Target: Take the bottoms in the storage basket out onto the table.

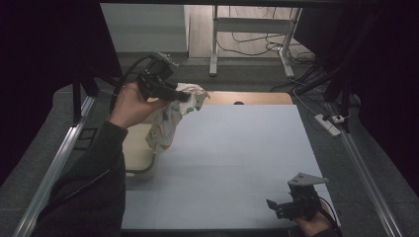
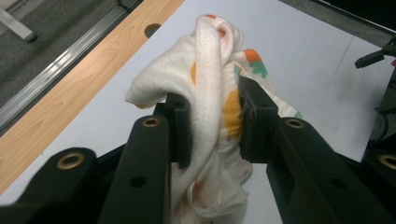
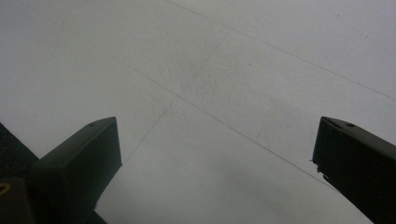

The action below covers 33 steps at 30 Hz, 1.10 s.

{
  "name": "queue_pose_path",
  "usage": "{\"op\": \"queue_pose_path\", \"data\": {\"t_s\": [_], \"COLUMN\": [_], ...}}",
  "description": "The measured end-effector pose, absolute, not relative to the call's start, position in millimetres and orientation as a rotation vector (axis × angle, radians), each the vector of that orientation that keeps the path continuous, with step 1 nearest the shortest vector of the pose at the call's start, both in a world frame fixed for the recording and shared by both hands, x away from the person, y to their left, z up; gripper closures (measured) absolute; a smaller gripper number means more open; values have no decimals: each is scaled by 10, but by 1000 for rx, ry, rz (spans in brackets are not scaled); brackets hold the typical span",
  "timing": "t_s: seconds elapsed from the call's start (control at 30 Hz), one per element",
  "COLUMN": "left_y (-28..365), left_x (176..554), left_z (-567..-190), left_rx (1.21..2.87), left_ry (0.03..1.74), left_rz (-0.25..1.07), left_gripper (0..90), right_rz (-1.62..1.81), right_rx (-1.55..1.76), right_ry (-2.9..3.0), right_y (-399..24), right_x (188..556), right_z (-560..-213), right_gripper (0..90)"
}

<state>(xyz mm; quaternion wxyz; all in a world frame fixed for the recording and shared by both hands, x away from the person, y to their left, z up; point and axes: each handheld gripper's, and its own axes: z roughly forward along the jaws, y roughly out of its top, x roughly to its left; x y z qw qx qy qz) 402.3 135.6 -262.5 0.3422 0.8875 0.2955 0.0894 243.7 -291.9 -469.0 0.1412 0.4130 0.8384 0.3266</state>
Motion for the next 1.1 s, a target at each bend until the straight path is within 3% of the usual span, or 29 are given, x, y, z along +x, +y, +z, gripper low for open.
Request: {"op": "queue_pose_path", "data": {"t_s": [0.63, 1.1], "left_y": [889, 752], "left_x": [3996, 4028], "left_z": [-2505, -2686], "left_rx": [2320, 2352], "left_ry": [648, 635], "left_rz": [219, 228], "left_gripper": [681, 677], "right_rz": [945, 956], "right_rx": [1190, 1193], "right_ry": [2423, 2419], "right_y": [-2925, -2926], "right_x": [2436, 2432], "right_z": [-4688, -4688], "right_gripper": [11, 11]}}
